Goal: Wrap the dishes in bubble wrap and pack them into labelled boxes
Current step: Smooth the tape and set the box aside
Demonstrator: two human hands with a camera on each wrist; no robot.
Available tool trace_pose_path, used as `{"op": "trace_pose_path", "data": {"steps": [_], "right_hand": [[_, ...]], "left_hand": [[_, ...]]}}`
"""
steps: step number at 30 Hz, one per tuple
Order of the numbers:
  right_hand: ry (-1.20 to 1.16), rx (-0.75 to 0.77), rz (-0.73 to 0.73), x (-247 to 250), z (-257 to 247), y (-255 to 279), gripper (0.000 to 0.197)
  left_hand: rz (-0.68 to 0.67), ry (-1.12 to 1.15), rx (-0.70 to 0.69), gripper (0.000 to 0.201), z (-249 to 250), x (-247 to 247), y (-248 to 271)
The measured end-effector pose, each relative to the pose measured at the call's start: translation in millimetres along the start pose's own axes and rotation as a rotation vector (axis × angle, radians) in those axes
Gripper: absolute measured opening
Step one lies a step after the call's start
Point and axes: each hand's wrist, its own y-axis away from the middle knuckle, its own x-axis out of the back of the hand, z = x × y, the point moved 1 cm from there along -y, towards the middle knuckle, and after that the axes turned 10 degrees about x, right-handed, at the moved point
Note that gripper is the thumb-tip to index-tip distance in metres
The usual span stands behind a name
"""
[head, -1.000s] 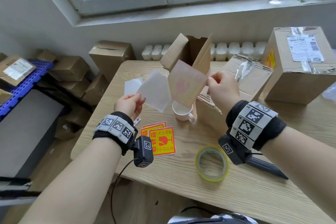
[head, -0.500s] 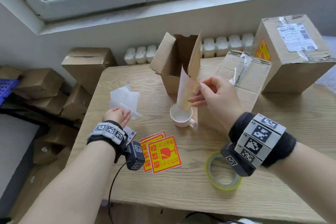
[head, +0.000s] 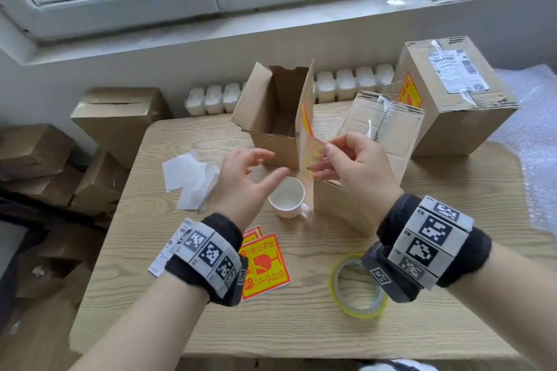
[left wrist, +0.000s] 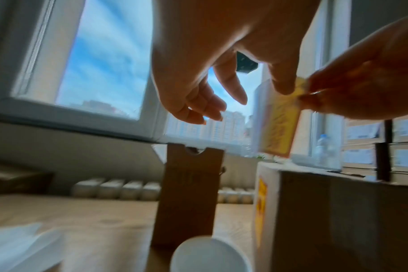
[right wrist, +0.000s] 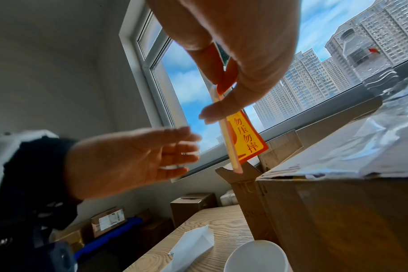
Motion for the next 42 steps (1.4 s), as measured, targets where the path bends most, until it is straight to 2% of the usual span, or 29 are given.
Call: {"op": "trace_pose_path", "data": {"steps": [1, 4, 9, 12, 15, 19, 20, 23, 26, 28, 29, 32, 35, 38, 42], "right_hand": [[0.007, 0.016, -0.013, 0, -1, 0, 0.018], [0.078, 0.103, -0.05, 6, -6, 2, 0.018], [0.105, 0.149, -0.088, 34, -9, 7, 0.019], [0.099, 0.148, -0.149, 56, -10, 12, 0.015], [0.075, 0.134, -0.1, 87, -10, 15, 0.004], [0.202, 0.076, 0.131, 136, 12, 8, 0.037], [0.193, 0.038, 0.137, 144, 16, 8, 0.037], [0.141, -0.011, 0.109, 163, 26, 10, 0.014], [0.131, -0.015, 0.111, 179, 38, 13, 0.014], [0.131, -0.044, 0.134, 188, 49, 15, 0.015], [0.143, -0.07, 0.162, 194, 56, 16, 0.015], [0.125, -0.169, 0.233, 212, 72, 22, 0.013], [0.096, -0.218, 0.218, 227, 81, 31, 0.014], [0.066, -0.228, 0.213, 236, 85, 35, 0.012], [0.019, -0.212, 0.195, 246, 82, 34, 0.013]], "left_hand": [[-0.015, -0.039, -0.068, 0.028, 13, -4, 6], [0.009, -0.08, -0.152, 0.036, 40, -15, 14], [0.001, -0.034, -0.188, 0.041, 64, -33, 27], [-0.007, 0.03, -0.172, 0.022, 75, -46, 30], [-0.008, 0.134, -0.092, 0.003, 88, -60, 31], [-0.167, 0.295, 0.094, 0.008, 111, -76, 35], [-0.195, 0.305, 0.11, 0.009, 118, -80, 36], [-0.231, 0.277, 0.156, 0.01, 134, -94, 41], [-0.246, 0.189, 0.189, 0.01, 141, -112, 44], [-0.238, 0.029, 0.136, 0.018, 141, -127, 45], [-0.219, -0.081, 0.117, 0.033, 139, -135, 44], [-0.132, -0.462, 0.189, 0.089, 131, -153, 42], [-0.218, -0.85, 0.257, 0.117, 122, -164, 40], [-0.286, -0.924, 0.351, 0.118, 114, -171, 37], [-0.284, -0.976, 0.338, 0.108, 115, -174, 36]]}}
